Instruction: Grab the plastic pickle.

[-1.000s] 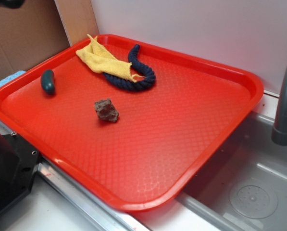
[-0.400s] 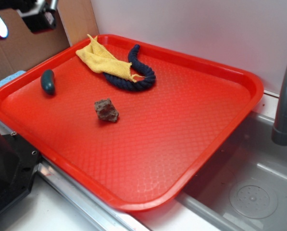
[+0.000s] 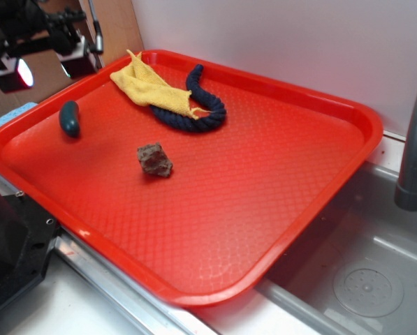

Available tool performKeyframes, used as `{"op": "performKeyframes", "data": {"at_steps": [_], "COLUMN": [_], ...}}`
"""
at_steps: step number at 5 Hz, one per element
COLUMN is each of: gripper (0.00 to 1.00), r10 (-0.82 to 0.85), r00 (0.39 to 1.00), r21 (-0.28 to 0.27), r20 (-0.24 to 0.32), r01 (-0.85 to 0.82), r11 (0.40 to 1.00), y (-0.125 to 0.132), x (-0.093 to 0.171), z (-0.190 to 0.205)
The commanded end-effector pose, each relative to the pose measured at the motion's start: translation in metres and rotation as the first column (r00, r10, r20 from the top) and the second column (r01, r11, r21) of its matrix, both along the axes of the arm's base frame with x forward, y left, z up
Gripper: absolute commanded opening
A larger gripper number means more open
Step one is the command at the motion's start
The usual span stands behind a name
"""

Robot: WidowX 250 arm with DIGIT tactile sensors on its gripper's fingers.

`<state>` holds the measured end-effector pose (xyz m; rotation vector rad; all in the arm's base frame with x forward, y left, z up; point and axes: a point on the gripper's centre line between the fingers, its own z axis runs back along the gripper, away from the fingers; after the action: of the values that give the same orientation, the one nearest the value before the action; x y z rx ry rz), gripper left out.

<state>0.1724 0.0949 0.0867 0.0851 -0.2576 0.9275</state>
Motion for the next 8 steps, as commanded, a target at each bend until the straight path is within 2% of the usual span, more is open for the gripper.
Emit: {"op": "performKeyframes", "data": {"at_steps": [1,2,3,4,5,6,7,8], "gripper": [1.00,1.00,1.00,0.00,0.00,0.00,0.00,0.00], "r10": [0.126,0.138,0.097,0.084,0.108,0.020,-0.137,-0.279], "r00": [0.992,0.990,0.993,0.994,0.990,0.997,0.990,0.960], "r21": [0.165,0.193,0.136,0.112,0.105,0.128,0.150,0.089], "r20": [0.015,0.021,0.064,0.072,0.087,0.071,0.028,-0.001], "r01": [-0.126,-0.140,-0.105,-0.092,-0.117,-0.029,0.132,0.278], "r11": [0.978,0.971,0.985,0.989,0.988,0.991,0.980,0.956], "y": [0.030,0.038,0.037,0.040,0.042,0.029,0.006,-0.017], "x": [0.007,0.009,0.011,0.010,0.008,0.011,0.021,0.029], "z": [-0.038,-0.055,-0.072,-0.076,-0.077,-0.060,-0.034,-0.006]}}
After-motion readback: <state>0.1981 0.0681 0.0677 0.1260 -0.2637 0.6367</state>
